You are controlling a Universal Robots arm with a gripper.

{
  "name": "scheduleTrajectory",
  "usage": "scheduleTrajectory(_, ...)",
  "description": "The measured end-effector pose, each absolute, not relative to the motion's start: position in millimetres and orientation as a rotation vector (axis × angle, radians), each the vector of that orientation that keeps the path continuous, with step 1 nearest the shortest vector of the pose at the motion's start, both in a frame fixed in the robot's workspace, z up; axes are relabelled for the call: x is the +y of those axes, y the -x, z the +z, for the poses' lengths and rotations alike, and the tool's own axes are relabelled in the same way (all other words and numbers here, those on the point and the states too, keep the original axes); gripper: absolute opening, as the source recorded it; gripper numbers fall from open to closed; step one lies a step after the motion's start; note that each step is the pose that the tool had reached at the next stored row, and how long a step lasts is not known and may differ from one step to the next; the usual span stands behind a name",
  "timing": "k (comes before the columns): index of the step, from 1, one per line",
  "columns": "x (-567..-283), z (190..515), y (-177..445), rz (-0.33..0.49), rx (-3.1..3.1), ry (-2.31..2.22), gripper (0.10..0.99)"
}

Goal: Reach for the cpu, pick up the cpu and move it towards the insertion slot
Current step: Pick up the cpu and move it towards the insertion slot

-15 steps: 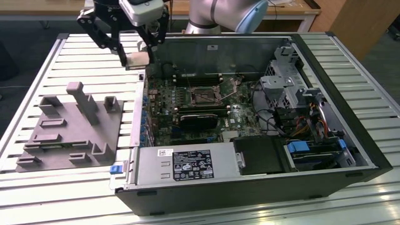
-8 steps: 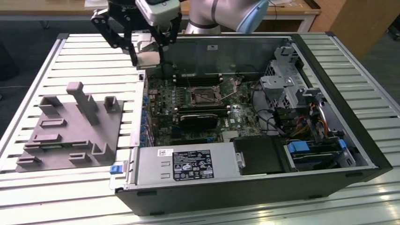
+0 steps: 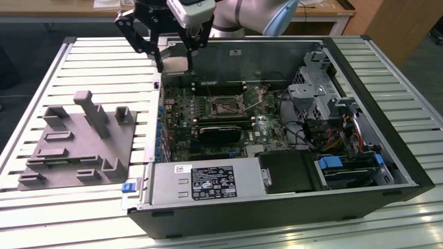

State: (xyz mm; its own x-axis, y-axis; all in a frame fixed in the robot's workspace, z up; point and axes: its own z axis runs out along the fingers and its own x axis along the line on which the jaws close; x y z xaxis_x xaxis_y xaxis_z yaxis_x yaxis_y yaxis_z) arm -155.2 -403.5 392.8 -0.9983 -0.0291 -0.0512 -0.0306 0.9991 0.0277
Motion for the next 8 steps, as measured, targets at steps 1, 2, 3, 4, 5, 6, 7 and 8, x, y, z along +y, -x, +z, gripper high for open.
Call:
scheduleTrajectory(1, -403.5, 392.8, 152.3, 0.044, 3.09, 0.046, 0.545)
scheduleTrajectory(2, -403.5, 392.8, 149.4, 0.044, 3.09, 0.046, 0.545)
scheduleTrajectory(3, -403.5, 392.8, 146.0, 0.044, 3.09, 0.046, 0.545)
scheduleTrajectory(4, -403.5, 392.8, 142.5, 0.044, 3.09, 0.046, 0.545)
scheduleTrajectory(5, -403.5, 392.8, 138.6, 0.044, 3.09, 0.046, 0.545)
scheduleTrajectory(6, -403.5, 392.8, 135.1, 0.044, 3.09, 0.046, 0.545)
scheduleTrajectory(7, -403.5, 392.8, 131.6, 0.044, 3.09, 0.046, 0.545)
scheduleTrajectory(8, -403.5, 392.8, 128.2, 0.044, 3.09, 0.046, 0.545)
